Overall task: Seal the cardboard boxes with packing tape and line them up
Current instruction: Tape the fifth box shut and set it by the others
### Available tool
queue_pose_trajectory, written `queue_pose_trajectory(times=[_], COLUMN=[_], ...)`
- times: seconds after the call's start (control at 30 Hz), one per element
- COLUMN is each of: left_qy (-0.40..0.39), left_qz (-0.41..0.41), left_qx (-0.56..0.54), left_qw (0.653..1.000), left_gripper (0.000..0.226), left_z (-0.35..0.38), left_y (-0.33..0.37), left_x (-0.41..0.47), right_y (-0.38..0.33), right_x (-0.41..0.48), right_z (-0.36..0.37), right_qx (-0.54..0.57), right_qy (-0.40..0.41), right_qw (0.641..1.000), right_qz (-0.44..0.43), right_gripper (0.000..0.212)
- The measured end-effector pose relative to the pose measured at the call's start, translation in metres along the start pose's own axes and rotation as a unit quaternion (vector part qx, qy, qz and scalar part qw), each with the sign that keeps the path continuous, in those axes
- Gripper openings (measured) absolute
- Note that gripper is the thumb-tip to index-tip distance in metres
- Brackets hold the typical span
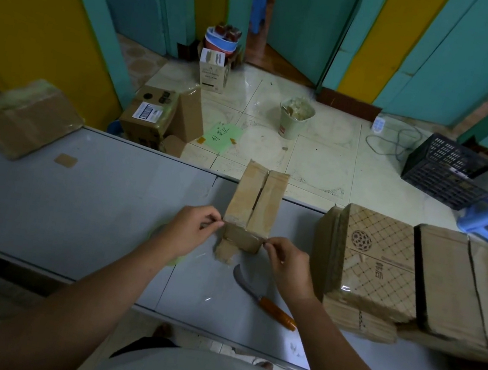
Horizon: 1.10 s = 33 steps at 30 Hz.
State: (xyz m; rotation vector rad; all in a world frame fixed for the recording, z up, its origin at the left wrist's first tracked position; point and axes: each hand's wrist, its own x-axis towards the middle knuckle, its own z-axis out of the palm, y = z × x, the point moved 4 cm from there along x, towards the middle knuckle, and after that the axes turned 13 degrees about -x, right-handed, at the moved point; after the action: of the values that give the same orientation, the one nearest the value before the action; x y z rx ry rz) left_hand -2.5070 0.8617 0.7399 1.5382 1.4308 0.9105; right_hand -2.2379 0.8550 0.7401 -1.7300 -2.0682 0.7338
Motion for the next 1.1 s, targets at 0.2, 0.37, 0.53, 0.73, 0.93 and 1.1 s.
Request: queue_pose_trajectory(times=[0.2, 0.37, 0.53, 0.73, 0.93, 1.1], left_qy=[-0.004, 0.041, 0.062, 0.039, -0.014, -0.042], left_qz=[0.006, -0.035, -0.041, -0.056, -0.073, -0.08], left_qx=[0.006, -0.048, -0.046, -0.074, -0.081, -0.075], left_qw=[1.0, 0.997, 0.996, 0.995, 0.994, 0.993], left_gripper=[0.008, 0.009, 0.013, 0.012, 0.013, 0.014], left_z=[0.001, -0.001, 0.002, 0.001, -0.001, -0.003], left_y=[0.007, 0.007, 0.011, 0.008, 0.008, 0.004], left_x=[0.003, 0.004, 0.004, 0.004, 0.013, 0.019], right_y=[0.002, 0.007, 0.005, 0.003, 0.005, 0.003], right_x=[0.004, 0.003, 0.004, 0.01, 0.018, 0.019], right_z=[0.004, 0.003, 0.006, 0.004, 0.0, 0.002], right_qx=[0.018, 0.033, 0.059, 0.056, 0.097, 0.092], right_qy=[-0.016, -0.018, -0.001, 0.009, 0.012, 0.026], right_qw=[0.999, 0.999, 0.998, 0.998, 0.994, 0.992], right_qz=[0.034, 0.03, 0.038, 0.026, 0.045, 0.081], right_gripper=[0.009, 0.011, 0.013, 0.017, 0.02, 0.009])
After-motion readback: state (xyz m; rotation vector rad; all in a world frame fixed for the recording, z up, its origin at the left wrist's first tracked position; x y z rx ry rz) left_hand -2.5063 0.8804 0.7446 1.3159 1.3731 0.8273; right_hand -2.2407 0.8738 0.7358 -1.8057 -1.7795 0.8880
